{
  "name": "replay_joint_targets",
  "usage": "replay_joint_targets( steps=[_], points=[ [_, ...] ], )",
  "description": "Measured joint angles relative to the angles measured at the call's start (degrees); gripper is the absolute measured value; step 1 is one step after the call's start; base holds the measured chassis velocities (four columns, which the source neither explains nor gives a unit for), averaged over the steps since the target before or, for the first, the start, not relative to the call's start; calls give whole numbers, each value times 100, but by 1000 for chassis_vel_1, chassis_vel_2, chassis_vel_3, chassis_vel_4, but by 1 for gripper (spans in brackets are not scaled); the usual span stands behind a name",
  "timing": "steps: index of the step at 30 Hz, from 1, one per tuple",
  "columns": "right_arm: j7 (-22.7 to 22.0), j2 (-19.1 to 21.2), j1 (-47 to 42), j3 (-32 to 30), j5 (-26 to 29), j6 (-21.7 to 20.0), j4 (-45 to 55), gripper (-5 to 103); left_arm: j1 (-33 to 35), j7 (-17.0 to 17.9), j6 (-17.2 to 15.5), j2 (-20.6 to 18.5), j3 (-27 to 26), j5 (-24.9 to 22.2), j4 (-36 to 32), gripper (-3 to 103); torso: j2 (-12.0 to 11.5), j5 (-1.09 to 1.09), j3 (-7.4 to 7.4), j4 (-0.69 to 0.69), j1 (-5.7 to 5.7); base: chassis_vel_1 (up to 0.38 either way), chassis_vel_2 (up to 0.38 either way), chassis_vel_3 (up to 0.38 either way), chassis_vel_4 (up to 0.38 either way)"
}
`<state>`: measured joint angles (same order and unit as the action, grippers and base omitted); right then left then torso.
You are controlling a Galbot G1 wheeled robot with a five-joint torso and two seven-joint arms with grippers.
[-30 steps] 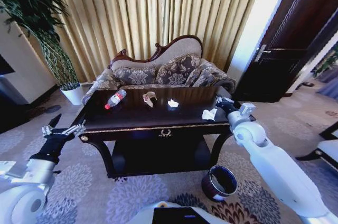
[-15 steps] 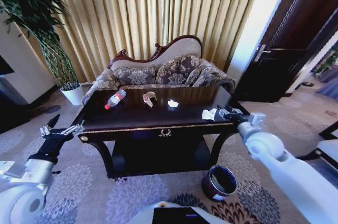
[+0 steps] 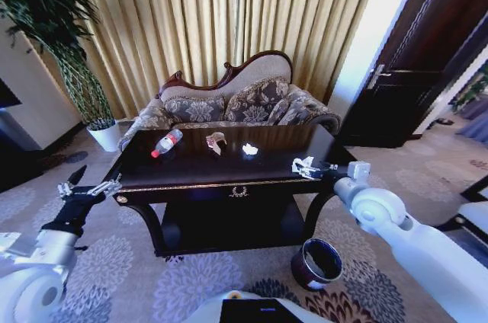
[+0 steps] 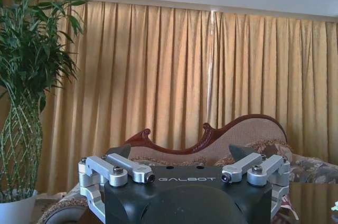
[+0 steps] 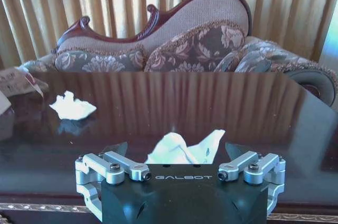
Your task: Move to the front of the table and place the trash on the table into the trash bin.
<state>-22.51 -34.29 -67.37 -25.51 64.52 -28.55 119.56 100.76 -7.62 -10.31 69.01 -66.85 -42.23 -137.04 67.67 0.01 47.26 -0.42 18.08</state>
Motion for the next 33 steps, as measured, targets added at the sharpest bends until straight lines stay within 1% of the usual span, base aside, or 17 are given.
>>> replay_joint_targets(
  steps=[4,9,17,33],
  points=[
    [114,65,55,44,-23,17,-173,100,-7,-27,-1,-15,11,5,-18,100,0,-1,0,0,0,0,0,0,0],
    [145,61,119,123,-34,48,-239,100,-69,-26,-16,-12,69,16,-23,100,0,-1,0,-1,0,0,0,0,0],
    [158,-142,438,402,-94,107,-485,100,-81,-24,-33,-9,84,25,-42,100,0,-1,0,0,0,0,0,0,0],
    [145,-311,844,770,-220,126,-841,100,-70,-46,-36,-1,94,30,-87,100,0,-1,0,0,0,0,0,0,0]
  ],
)
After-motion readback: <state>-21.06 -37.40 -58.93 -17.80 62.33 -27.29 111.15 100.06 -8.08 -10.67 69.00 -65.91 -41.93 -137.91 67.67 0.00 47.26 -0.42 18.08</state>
